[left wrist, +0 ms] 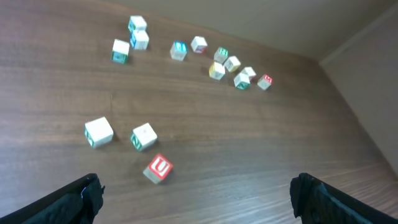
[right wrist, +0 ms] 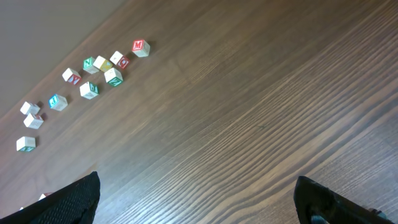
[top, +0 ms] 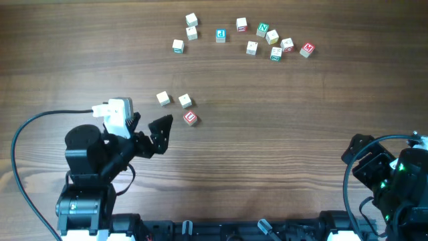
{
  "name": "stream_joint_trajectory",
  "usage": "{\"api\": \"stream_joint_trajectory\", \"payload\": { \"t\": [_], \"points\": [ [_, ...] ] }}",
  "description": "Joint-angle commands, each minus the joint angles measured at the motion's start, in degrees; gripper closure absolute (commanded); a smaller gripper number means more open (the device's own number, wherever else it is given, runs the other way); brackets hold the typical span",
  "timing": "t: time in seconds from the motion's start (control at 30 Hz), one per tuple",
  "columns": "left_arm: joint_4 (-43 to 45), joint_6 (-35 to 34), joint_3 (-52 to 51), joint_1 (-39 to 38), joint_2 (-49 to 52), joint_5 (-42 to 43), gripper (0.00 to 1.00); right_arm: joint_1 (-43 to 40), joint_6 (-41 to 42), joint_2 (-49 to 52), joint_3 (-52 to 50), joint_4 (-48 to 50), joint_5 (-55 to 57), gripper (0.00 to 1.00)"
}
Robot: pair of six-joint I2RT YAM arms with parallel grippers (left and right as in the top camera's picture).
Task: Form a circle
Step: 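Extend the left arm toward the blocks near the U block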
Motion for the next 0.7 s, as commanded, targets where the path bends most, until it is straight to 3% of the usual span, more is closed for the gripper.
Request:
{"api": "stream_joint_trajectory", "payload": {
  "t": [0.0,0.23,0.57,0.67],
  "points": [
    [-1.14,-1.55,0.85,-0.28,1.40,1.11,0.00,0.11,0.81,-0.31,0.04,0.22,0.33,0.00],
    [-1.07,-2.25,0.96,-4.48,8.94,-0.13,0.00,0.11,0.81,-0.31,0.04,0.24,0.35,0.00],
    [1.07,-10.38,3.13,-7.63,23.15,-18.03,0.00,0.11,0.83,-0.31,0.04,0.24,0.35,0.00],
    [4.42,-11.02,3.13,-7.63,27.21,-18.95,0.00,0.11,0.81,-0.31,0.04,0.22,0.35,0.00]
  ]
}}
